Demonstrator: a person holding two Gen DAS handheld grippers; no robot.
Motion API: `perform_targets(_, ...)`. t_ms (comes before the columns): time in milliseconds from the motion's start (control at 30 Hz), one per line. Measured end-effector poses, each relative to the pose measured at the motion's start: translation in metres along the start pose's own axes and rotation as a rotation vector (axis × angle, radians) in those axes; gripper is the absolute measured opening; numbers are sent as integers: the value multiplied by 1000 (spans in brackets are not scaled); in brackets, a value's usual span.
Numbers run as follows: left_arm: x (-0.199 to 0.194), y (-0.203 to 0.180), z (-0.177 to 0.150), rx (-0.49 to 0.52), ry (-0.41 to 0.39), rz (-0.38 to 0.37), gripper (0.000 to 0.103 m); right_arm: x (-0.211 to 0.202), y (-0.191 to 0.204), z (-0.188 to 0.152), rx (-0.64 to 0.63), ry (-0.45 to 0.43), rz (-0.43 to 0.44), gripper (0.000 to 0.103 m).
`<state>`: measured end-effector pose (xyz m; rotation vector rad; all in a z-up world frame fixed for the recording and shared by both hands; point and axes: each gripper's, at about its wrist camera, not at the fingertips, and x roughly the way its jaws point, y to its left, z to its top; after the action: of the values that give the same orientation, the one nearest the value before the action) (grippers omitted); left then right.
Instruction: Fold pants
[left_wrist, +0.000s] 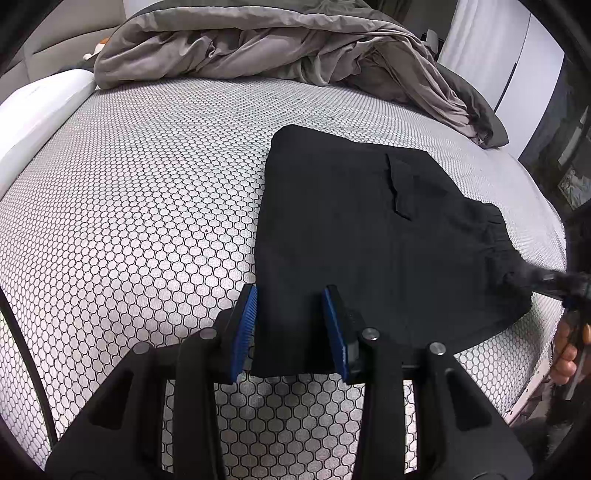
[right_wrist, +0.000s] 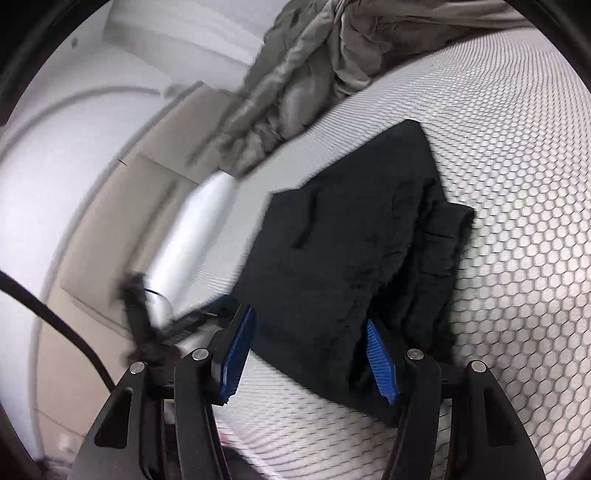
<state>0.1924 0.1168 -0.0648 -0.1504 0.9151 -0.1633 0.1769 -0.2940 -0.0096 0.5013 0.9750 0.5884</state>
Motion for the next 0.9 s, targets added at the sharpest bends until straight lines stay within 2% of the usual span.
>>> perform_targets(33,0,0,0,-2,0,0,33,5,-1,-1,4,18,-20,18)
perform_targets(67,-1,1,1,-2,0,-1,33,6,-3,-1,12,23,-17,8)
perform_targets(233,-5,9,6,-34,-18,15,33,-22,24,-7,-69,-49,-13,6)
perform_targets(267,-5,11,7,-47,-19,14,33,-25,25,-11,-77,-48,-46,6)
perform_targets(367,-3,16,9,-76,-11,10,33,-12,11,-24,-95,23,-254,7)
perform_targets(400,-2,17,10,-80,-8,12,33,-5,5,-27,-88,60,-247,7)
perform_targets(433,-1,17,10,-83,-5,14,33,-9,4,-27,-76,44,-224,8)
perform_targets(500,-1,17,10,-88,0,13,33,-24,7,-23,-76,2,-176,13)
perform_targets(533,0,17,11,-88,2,9,34,-35,7,-21,-81,-43,-189,23)
perform_targets(567,0,16,11,-86,5,6,36,-42,5,-19,-81,-78,-220,45)
perform_targets(633,3,15,12,-83,15,1,41,-51,-6,-16,-56,-122,-311,70)
perform_targets(667,4,14,12,-82,21,-3,43,-45,-9,-15,-31,-117,-314,70)
perform_targets(733,8,10,11,-77,45,-12,53,-29,-27,-14,41,-61,-228,70)
perform_targets(767,9,8,10,-74,53,-16,53,-21,-33,-13,60,-52,-212,68)
perform_targets(800,9,5,9,-61,51,-22,53,-11,-30,-12,56,-50,-218,60)
perform_targets(833,8,2,8,-45,47,-24,49,-5,-26,-10,32,-54,-203,34)
perform_targets(867,6,-1,8,-24,40,-30,43,-3,-20,-7,13,-64,-192,26)
perform_targets(900,4,-5,7,8,35,-21,43,-6,-12,-4,-14,-88,-189,23)
